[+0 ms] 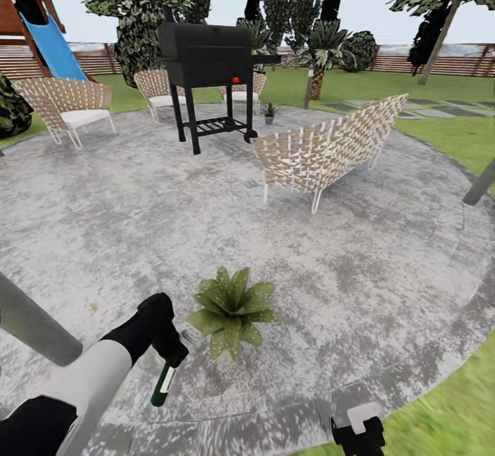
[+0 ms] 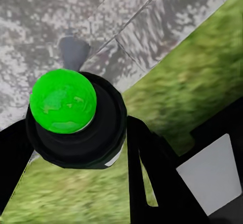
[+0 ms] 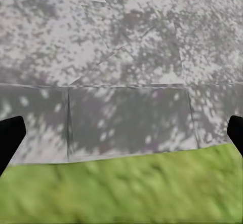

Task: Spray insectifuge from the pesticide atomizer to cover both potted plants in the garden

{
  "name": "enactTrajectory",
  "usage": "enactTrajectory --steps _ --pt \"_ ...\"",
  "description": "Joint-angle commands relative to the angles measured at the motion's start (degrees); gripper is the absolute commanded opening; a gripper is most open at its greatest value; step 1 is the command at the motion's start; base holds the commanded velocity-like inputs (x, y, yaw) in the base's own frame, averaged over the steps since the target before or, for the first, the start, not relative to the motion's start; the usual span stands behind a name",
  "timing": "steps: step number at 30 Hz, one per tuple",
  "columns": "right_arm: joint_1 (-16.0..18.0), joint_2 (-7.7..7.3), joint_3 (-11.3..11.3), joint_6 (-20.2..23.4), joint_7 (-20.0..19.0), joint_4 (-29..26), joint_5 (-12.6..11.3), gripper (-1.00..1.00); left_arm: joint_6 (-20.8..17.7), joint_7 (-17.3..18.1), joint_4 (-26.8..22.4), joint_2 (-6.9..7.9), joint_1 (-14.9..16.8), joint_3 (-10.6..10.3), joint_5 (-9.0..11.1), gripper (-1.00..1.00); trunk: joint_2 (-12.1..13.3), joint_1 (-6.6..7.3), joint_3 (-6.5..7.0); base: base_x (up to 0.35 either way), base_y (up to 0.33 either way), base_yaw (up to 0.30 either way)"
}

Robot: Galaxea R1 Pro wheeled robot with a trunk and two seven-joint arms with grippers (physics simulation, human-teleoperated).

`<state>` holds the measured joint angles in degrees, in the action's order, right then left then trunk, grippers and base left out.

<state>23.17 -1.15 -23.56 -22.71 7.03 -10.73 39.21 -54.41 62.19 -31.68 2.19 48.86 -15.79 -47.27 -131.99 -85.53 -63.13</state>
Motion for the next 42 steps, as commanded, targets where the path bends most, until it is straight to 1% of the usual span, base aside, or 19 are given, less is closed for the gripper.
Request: enactTrajectory --steps 1,6,10,17,21,24,31,34,37,38,42 --pt "0.06 0.01 -0.35 -0.23 0.27 0.09 0.61 1.00 -0.25 0.58 -0.13 0.03 0.00 -0.22 -0.49 -1.00 -0.02 0.00 -0.05 0.087 0.301 -0.042" --pt "0.06 0.01 -0.34 -0.23 0.27 0.17 0.61 1.00 -0.48 0.67 -0.13 -0.07 0.00 -0.08 -0.54 -1.00 -0.02 0.00 -0.05 0.196 0.258 -0.008" --pt "0.05 0.01 -0.34 -0.23 0.27 0.13 0.61 1.00 -0.50 0.67 -0.13 -0.30 0.05 0.00 -0.53 -1.00 -0.02 0.00 -0.05 0.139 0.044 0.000" --pt "0.05 0.01 -0.34 -0.23 0.27 0.11 0.61 1.00 -0.15 0.69 -0.07 -0.18 0.10 -0.06 -0.48 -1.00 -0.02 0.00 -0.02 0.010 0.003 -0.049" --pt "0.04 0.01 -0.34 -0.23 0.27 0.12 0.61 1.00 0.05 0.67 0.07 0.41 -0.83 -0.03 -0.30 -1.00 -0.02 0.00 0.11 0.000 0.000 -0.233" --pt "0.05 0.01 -0.29 -0.23 0.27 0.16 0.61 1.00 0.09 0.66 0.05 0.58 -1.82 -0.08 -0.40 -1.00 -0.02 0.00 0.16 0.000 0.000 -0.121" --pt "0.03 0.01 -0.30 -0.23 0.27 0.18 0.61 1.00 0.01 0.74 -0.05 -0.11 -1.94 -0.12 -0.54 -1.00 -0.02 0.00 0.17 0.140 0.163 -0.009" --pt "0.03 0.01 -0.30 -0.23 0.27 0.18 0.61 1.00 0.01 0.74 -0.05 -0.09 -1.95 -0.17 -0.54 -1.00 -0.02 0.00 0.17 0.246 0.154 0.000" --pt "0.03 0.01 -0.34 -0.23 0.27 0.18 0.61 1.00 0.01 0.74 -0.05 0.15 -1.99 -0.22 -0.54 -1.00 -0.02 0.00 0.17 0.068 0.030 0.000" --pt "0.06 0.01 -0.32 -0.24 0.27 0.18 0.62 1.00 0.07 0.74 0.04 0.48 -2.08 -0.17 -0.37 -1.00 -0.02 0.00 0.17 0.012 0.005 0.000" --pt "0.04 0.01 -0.28 -0.23 0.27 0.18 0.66 1.00 0.28 0.70 0.34 0.88 -4.57 -0.19 -0.50 -1.00 -0.02 0.00 0.17 0.003 0.001 0.000"
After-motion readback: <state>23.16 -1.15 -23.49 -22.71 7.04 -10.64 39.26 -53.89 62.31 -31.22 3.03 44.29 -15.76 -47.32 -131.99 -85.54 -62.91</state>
